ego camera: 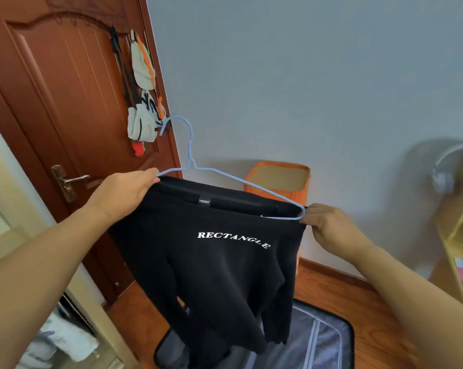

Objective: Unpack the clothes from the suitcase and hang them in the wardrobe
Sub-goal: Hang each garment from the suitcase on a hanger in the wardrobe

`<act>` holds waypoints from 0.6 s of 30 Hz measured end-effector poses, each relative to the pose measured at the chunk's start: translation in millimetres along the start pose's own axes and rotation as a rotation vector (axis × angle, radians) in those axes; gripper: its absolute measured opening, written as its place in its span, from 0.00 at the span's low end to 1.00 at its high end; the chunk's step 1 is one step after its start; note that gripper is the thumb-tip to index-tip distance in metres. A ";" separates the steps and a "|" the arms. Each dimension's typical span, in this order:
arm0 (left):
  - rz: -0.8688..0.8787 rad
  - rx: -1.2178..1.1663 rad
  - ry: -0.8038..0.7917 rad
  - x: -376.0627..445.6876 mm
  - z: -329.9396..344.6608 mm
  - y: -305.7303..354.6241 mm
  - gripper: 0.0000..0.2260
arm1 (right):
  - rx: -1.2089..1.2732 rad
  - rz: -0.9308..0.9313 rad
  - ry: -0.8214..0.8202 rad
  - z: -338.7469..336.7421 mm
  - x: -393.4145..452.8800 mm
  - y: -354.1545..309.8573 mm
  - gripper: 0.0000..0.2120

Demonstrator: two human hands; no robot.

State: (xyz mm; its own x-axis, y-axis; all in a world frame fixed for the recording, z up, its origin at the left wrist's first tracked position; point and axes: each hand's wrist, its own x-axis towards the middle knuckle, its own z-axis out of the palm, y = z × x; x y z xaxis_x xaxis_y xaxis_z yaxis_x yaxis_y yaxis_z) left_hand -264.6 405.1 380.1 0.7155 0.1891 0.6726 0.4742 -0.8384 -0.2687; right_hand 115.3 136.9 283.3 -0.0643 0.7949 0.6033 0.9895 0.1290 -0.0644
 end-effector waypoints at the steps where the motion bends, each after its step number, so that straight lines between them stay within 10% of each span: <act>1: 0.050 0.065 -0.038 -4.5 1.2 -5.4 0.08 | 0.001 -0.024 0.001 -1.3 1.7 -3.5 0.24; 5: 0.204 0.186 -0.269 -18.5 4.9 -20.1 0.16 | -0.031 -0.073 0.013 -12.9 11.8 -7.9 0.18; 10: 0.018 0.105 -0.103 -5.1 9.0 15.7 0.11 | 0.142 -0.065 0.224 -29.5 55.5 -50.9 0.15; 15: -0.242 -0.202 -0.054 12.4 -2.1 37.7 0.16 | 0.173 0.249 -0.223 -20.0 73.1 -56.8 0.15; 18: -0.256 -0.295 -0.107 20.5 -5.4 44.8 0.20 | 0.088 0.304 -0.189 -8.5 76.3 -57.6 0.11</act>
State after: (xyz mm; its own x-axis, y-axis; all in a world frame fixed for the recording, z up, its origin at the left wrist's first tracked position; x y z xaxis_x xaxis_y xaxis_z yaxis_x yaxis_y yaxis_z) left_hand -231.4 368.7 385.5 0.6498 0.4503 0.6124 0.4877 -0.8649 0.1185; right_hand 54.4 185.0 339.8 0.1999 0.8993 0.3890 0.9528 -0.0858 -0.2912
